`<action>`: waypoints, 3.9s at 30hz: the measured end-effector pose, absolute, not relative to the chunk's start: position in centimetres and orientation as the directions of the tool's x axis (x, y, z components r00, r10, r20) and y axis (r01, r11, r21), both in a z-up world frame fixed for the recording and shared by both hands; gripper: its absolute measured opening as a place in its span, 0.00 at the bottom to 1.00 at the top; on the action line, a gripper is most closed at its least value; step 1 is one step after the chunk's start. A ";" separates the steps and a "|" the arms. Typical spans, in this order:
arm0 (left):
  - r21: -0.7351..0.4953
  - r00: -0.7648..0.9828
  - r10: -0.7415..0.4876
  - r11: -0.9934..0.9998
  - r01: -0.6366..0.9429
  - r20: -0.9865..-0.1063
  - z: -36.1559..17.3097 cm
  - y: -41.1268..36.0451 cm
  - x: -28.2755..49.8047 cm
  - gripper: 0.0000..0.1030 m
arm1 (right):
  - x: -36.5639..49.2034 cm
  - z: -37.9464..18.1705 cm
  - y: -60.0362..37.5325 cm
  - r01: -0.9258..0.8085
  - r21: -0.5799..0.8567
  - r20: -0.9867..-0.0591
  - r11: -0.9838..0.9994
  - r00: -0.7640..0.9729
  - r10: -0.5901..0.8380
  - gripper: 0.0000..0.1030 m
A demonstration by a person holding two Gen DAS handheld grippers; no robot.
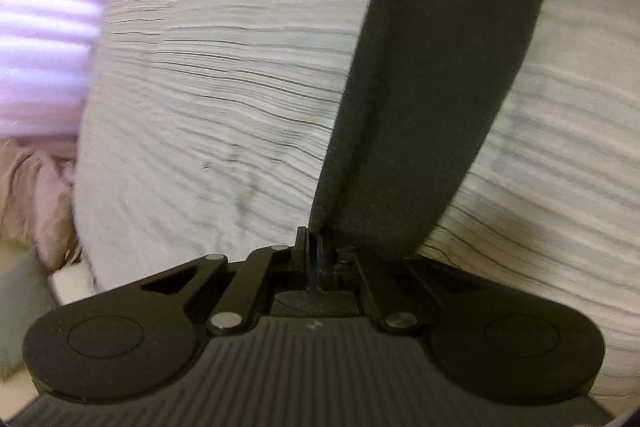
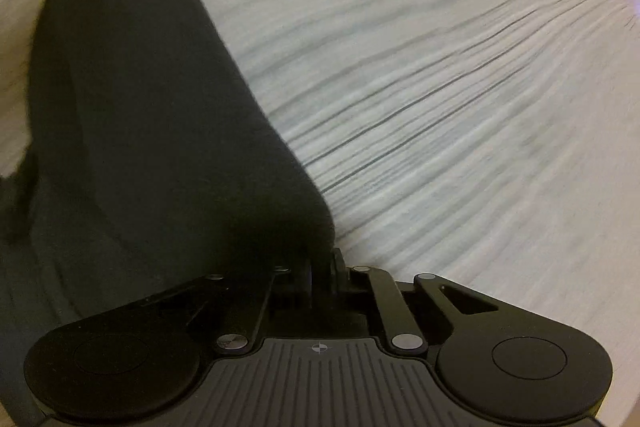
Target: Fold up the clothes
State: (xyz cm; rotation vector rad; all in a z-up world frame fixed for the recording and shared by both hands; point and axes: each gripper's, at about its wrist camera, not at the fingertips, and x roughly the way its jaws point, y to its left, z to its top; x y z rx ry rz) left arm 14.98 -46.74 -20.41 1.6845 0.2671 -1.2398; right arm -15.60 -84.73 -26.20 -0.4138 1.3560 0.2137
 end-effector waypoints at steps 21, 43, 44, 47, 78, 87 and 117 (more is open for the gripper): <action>0.215 0.270 -0.002 -0.610 0.763 -0.963 -20.6 -20.5 -10.0 0.01 | -47.4 -21.8 -69.8 -0.177 -0.186 -0.952 0.966 0.275 -0.133 0.07; 0.236 0.320 -0.003 -0.683 0.691 -0.947 -19.3 -21.2 -11.0 0.01 | -58.0 -23.2 -83.6 0.837 0.531 -0.788 0.134 0.546 -0.284 0.12; 0.254 0.331 -0.017 -0.679 0.689 -0.944 -19.2 -21.0 -11.2 0.01 | -58.1 -23.1 -83.5 0.840 0.521 -0.794 0.152 0.543 -0.275 0.12; 0.298 0.347 -0.056 -0.653 0.697 -0.936 -18.7 -19.8 -11.5 0.01 | -57.8 -22.6 -82.9 0.853 0.479 -0.813 0.209 0.521 -0.261 0.12; -0.047 0.026 -0.388 0.176 0.983 -0.921 -20.9 -10.2 2.6 0.26 | -39.2 -24.2 -49.8 0.676 0.496 -0.852 0.545 0.498 0.158 0.74; -0.536 -0.343 -0.413 0.604 0.590 -0.844 -26.2 -9.5 8.9 0.43 | -39.6 -22.8 -49.1 0.677 0.462 -0.870 0.573 0.472 0.143 0.74; 0.266 0.208 -0.403 -0.094 0.959 -0.891 -24.7 -11.1 -4.9 0.18 | -38.5 -25.7 -46.2 0.721 0.426 -0.895 0.547 0.424 0.138 0.74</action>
